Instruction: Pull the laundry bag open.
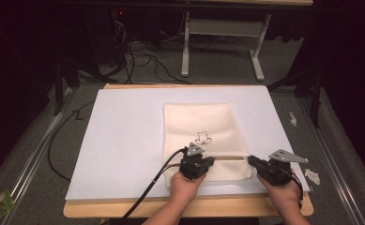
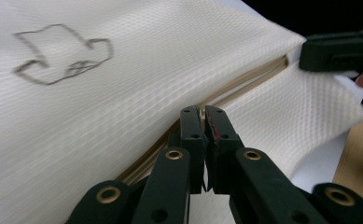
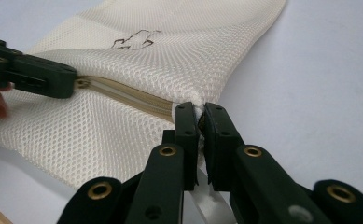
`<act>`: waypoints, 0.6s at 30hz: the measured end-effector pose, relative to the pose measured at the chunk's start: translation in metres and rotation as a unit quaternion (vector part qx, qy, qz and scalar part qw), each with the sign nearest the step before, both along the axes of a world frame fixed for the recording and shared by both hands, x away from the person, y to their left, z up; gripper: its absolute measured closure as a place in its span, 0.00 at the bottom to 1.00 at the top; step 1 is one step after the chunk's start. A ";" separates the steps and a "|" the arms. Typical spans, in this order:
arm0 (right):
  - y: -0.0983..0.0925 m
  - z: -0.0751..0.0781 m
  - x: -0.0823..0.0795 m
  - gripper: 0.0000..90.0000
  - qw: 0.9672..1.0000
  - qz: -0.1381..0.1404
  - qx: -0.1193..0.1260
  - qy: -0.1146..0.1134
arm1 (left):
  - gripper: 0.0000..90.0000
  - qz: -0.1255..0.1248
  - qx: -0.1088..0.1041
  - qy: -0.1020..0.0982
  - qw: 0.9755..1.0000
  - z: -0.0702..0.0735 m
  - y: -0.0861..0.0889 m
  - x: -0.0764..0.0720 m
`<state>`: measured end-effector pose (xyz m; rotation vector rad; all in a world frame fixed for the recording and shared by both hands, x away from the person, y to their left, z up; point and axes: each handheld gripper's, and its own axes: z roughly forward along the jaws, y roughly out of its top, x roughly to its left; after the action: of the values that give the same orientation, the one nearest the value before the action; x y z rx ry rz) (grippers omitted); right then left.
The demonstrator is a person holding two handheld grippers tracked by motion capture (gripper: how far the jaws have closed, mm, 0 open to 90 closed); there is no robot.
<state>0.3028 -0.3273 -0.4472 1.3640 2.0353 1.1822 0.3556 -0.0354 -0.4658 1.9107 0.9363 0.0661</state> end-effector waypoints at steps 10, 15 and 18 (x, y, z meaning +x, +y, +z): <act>-0.004 -0.001 0.001 0.96 1.000 -0.004 0.006 0.008 | 0.97 0.014 0.084 -0.020 0.996 0.004 0.089 0.001; -0.003 -0.002 0.004 0.96 1.000 -0.015 -0.016 0.002 | 0.97 0.025 0.126 -0.033 0.991 0.006 0.126 0.000; -0.011 -0.005 0.005 0.95 1.000 -0.015 0.001 0.013 | 0.97 0.036 0.095 -0.014 0.995 -0.002 0.143 -0.001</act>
<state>0.3080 -0.3381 -0.4520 1.4130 2.0238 1.1604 0.3543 0.1081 -0.4677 2.0450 1.0097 0.2306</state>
